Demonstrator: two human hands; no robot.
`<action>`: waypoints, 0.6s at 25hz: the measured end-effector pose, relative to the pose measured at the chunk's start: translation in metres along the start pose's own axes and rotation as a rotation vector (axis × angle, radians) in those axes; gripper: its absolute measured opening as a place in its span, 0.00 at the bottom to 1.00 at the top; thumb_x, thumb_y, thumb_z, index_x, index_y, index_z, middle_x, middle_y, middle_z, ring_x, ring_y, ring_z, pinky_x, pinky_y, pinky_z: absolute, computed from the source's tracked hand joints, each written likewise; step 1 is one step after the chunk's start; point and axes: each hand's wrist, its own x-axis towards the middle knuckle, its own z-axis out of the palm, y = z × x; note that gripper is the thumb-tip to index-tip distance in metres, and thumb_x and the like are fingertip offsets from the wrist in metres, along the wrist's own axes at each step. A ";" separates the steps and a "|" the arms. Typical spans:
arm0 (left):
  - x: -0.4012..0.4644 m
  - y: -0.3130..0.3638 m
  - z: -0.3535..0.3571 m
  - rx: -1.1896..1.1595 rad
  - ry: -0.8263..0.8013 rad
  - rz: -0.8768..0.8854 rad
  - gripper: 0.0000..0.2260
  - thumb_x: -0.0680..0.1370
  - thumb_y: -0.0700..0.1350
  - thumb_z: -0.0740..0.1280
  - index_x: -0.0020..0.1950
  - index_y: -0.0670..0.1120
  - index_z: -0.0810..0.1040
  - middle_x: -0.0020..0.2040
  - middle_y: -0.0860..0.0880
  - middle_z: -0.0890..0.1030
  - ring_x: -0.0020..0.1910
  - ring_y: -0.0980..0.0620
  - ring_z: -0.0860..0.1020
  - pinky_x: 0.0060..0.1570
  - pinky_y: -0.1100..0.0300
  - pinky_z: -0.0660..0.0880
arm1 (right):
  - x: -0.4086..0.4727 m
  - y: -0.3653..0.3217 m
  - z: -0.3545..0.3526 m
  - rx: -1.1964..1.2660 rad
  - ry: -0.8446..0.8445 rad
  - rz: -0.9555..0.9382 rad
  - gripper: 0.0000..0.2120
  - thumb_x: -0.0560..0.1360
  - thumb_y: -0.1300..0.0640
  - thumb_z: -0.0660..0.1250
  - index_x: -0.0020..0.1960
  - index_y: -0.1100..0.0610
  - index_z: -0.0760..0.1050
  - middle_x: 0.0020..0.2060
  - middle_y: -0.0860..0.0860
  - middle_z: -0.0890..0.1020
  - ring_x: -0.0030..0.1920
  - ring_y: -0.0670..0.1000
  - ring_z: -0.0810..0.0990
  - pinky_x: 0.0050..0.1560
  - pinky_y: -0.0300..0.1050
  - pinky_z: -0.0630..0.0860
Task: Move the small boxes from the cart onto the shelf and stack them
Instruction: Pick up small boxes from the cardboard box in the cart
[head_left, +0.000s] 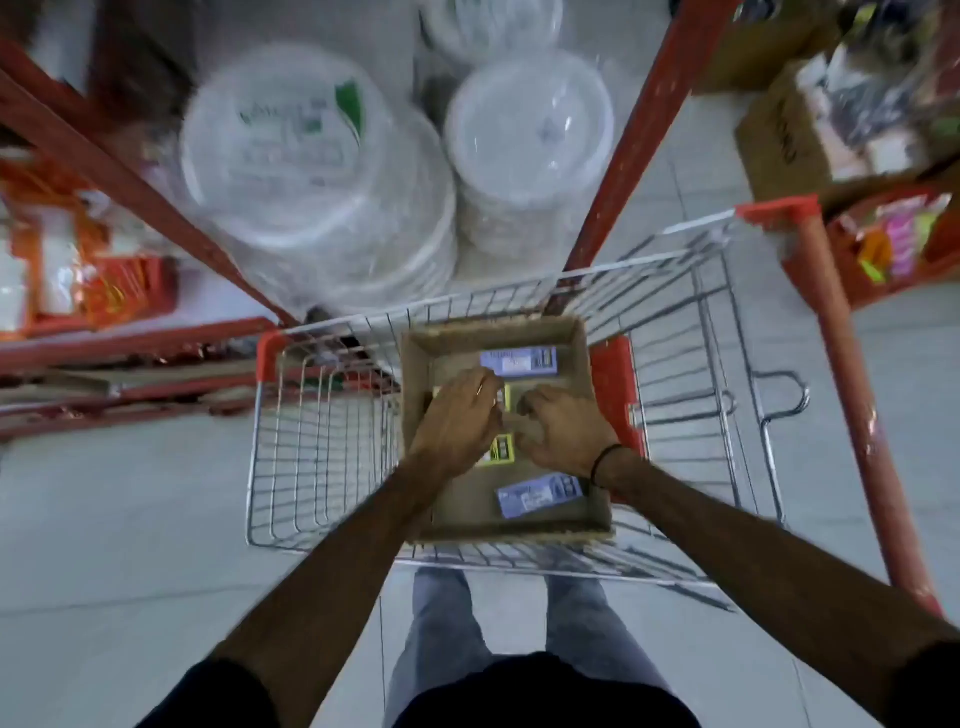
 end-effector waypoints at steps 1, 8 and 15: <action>-0.004 -0.006 0.028 0.054 -0.094 -0.046 0.17 0.74 0.39 0.70 0.63 0.38 0.75 0.59 0.37 0.79 0.57 0.35 0.79 0.54 0.44 0.76 | 0.000 0.008 0.025 -0.095 -0.213 0.057 0.20 0.72 0.47 0.69 0.58 0.58 0.76 0.55 0.58 0.81 0.55 0.62 0.81 0.51 0.55 0.80; -0.038 -0.029 0.122 0.247 -0.401 -0.124 0.29 0.76 0.37 0.68 0.76 0.39 0.64 0.69 0.37 0.75 0.67 0.37 0.74 0.66 0.41 0.72 | -0.010 0.035 0.110 -0.280 -0.583 0.026 0.15 0.73 0.61 0.70 0.59 0.57 0.76 0.59 0.58 0.81 0.58 0.61 0.81 0.51 0.54 0.80; -0.021 -0.024 0.062 0.207 -0.355 -0.153 0.30 0.72 0.37 0.72 0.73 0.43 0.68 0.67 0.41 0.76 0.65 0.39 0.74 0.63 0.43 0.75 | -0.008 0.023 0.053 -0.268 -0.425 -0.005 0.23 0.66 0.49 0.75 0.60 0.52 0.77 0.53 0.55 0.85 0.52 0.59 0.83 0.49 0.52 0.81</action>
